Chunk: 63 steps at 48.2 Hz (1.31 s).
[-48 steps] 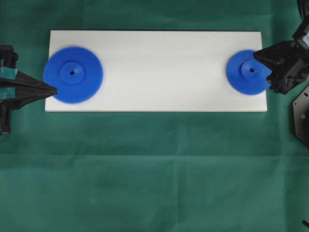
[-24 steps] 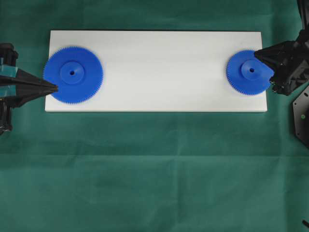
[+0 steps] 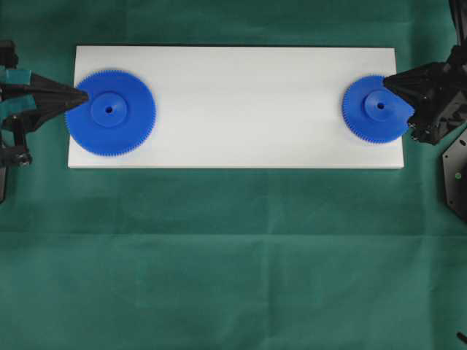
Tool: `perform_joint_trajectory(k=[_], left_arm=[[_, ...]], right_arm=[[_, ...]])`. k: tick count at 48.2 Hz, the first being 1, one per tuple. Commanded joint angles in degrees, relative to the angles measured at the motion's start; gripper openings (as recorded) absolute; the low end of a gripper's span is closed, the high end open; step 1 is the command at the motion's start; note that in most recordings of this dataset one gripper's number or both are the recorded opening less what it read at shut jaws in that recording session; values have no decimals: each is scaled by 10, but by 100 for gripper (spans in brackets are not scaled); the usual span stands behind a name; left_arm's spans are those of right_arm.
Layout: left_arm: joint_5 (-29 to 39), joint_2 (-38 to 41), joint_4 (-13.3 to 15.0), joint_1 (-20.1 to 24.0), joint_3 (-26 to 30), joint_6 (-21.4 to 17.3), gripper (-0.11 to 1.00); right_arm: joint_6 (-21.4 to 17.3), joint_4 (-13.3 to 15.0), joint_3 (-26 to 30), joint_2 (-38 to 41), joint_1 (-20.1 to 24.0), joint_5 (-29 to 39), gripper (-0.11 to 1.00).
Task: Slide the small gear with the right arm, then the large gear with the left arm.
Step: 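Lower the left gripper tip onto the large blue gear's center hole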
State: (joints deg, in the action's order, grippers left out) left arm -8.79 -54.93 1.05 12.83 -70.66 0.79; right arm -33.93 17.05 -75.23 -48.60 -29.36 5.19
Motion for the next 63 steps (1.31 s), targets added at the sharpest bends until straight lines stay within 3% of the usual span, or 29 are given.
perform_joint_trajectory(k=[1, 10, 21, 34, 63], left_arm=[[2, 5, 1, 1, 12, -1, 0], [66, 34, 1, 9, 25, -1, 0], [134, 134, 1, 35, 64, -2, 0], [140, 224, 1, 53, 75, -3, 0], [155, 309, 1, 84, 68, -3, 0]], right_arm=[[1, 2, 5, 3, -2, -6, 51], [1, 2, 7, 3, -2, -6, 51], [1, 1, 4, 3, -2, -12, 51], [1, 1, 2, 3, 1, -16, 51], [1, 1, 1, 3, 3, -15, 51]])
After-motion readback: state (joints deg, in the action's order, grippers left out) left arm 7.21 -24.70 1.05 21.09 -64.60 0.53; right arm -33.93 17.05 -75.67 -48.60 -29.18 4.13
